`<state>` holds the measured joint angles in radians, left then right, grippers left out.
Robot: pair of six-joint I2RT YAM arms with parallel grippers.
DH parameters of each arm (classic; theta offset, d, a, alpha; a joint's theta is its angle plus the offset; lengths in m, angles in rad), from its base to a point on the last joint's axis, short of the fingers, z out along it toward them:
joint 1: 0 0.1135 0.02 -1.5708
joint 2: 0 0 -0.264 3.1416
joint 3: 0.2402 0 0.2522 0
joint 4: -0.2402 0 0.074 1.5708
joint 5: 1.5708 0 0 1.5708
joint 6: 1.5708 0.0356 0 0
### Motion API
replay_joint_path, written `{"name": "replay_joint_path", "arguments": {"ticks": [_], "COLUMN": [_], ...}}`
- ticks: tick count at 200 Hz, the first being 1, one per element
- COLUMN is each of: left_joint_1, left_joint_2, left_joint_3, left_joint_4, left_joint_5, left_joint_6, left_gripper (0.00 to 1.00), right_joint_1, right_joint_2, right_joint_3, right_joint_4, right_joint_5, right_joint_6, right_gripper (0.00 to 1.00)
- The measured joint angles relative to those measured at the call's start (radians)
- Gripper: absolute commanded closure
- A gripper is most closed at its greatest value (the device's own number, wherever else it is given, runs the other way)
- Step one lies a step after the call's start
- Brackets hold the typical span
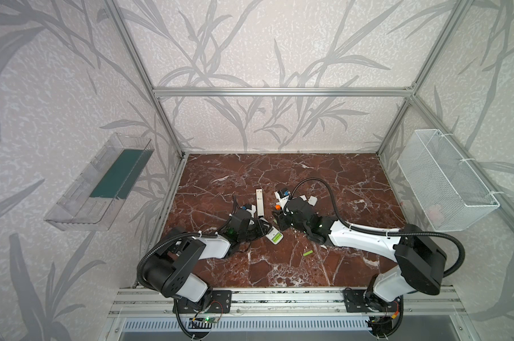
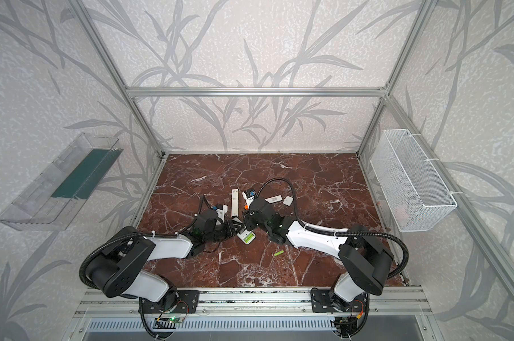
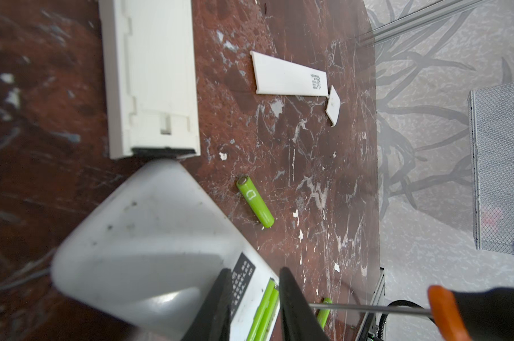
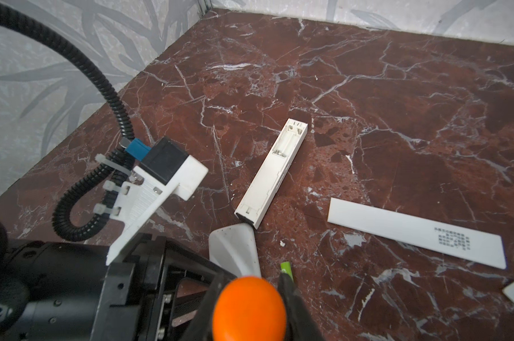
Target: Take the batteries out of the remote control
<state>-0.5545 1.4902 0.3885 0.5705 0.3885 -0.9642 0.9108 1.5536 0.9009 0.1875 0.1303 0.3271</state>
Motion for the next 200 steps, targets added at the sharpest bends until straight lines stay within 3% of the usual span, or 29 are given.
{"name": "replay_joint_path", "arguments": {"ticks": [56, 85, 136, 200], "left_joint_1": [0.000, -0.018, -0.109, -0.116], "left_joint_2": [-0.208, -0.264, -0.232, -0.111], "left_joint_3": [0.021, 0.005, -0.022, 0.004], "left_joint_4": [-0.205, -0.253, -0.283, -0.294], "left_joint_5": [-0.022, -0.069, -0.114, -0.125], "left_joint_6": [0.029, -0.016, -0.104, -0.155], "left_gripper": [0.61, 0.61, 0.54, 0.60], "right_joint_1": [-0.006, -0.008, -0.008, -0.002], "right_joint_2": [0.030, 0.039, 0.040, -0.023], "right_joint_3": [0.000, -0.016, -0.075, -0.163], "right_joint_4": [0.056, 0.116, 0.183, 0.207], "right_joint_5": [0.001, 0.001, 0.008, 0.057], "right_joint_6": [-0.028, -0.048, -0.064, -0.039], "right_gripper": [1.00, 1.00, 1.00, 1.00]}}
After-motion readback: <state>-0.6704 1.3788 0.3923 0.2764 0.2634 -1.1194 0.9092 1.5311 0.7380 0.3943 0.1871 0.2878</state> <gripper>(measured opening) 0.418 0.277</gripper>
